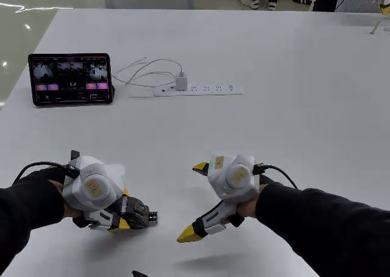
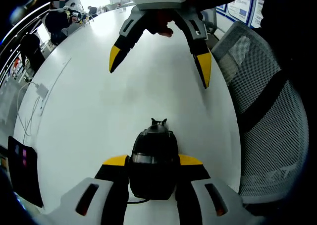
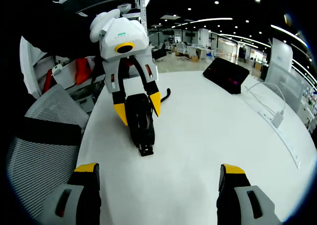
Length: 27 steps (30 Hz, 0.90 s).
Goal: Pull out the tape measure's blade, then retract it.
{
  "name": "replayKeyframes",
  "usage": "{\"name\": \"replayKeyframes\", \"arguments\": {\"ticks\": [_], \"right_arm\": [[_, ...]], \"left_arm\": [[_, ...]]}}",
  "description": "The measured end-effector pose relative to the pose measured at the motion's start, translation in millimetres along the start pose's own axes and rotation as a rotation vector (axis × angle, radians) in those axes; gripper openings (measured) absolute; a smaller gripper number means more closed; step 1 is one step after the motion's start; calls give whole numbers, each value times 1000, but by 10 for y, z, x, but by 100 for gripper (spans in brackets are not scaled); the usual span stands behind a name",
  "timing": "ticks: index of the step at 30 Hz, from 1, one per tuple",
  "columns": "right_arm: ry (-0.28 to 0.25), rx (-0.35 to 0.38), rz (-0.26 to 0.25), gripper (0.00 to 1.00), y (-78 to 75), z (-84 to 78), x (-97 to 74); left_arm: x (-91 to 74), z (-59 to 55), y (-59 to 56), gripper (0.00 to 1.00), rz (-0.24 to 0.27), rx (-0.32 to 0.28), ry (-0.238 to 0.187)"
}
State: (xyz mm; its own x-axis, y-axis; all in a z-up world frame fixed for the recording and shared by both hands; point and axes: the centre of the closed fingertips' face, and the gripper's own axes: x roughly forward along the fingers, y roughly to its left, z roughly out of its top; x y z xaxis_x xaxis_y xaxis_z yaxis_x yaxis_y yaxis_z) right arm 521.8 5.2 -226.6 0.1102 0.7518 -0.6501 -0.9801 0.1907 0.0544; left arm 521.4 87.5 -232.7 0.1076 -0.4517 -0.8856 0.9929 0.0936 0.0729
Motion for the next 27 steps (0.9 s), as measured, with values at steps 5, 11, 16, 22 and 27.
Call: {"name": "replayKeyframes", "arguments": {"ticks": [5, 11, 16, 22, 27], "right_arm": [[-1, -35, 25, 80, 68, 53, 135], [-6, -49, 39, 68, 93, 114, 233], [11, -79, 49, 54, 109, 95, 316], [36, -107, 63, 39, 151, 73, 421], [74, -136, 77, 29, 184, 12, 518]], "left_arm": [[6, 1, -9, 31, -2, -6, -6], [10, 6, -19, 31, 1, -13, -13], [13, 8, -23, 31, -2, -18, -15], [13, 10, -30, 31, -2, -20, -18], [19, 6, -30, 31, -5, -23, -19]]}}
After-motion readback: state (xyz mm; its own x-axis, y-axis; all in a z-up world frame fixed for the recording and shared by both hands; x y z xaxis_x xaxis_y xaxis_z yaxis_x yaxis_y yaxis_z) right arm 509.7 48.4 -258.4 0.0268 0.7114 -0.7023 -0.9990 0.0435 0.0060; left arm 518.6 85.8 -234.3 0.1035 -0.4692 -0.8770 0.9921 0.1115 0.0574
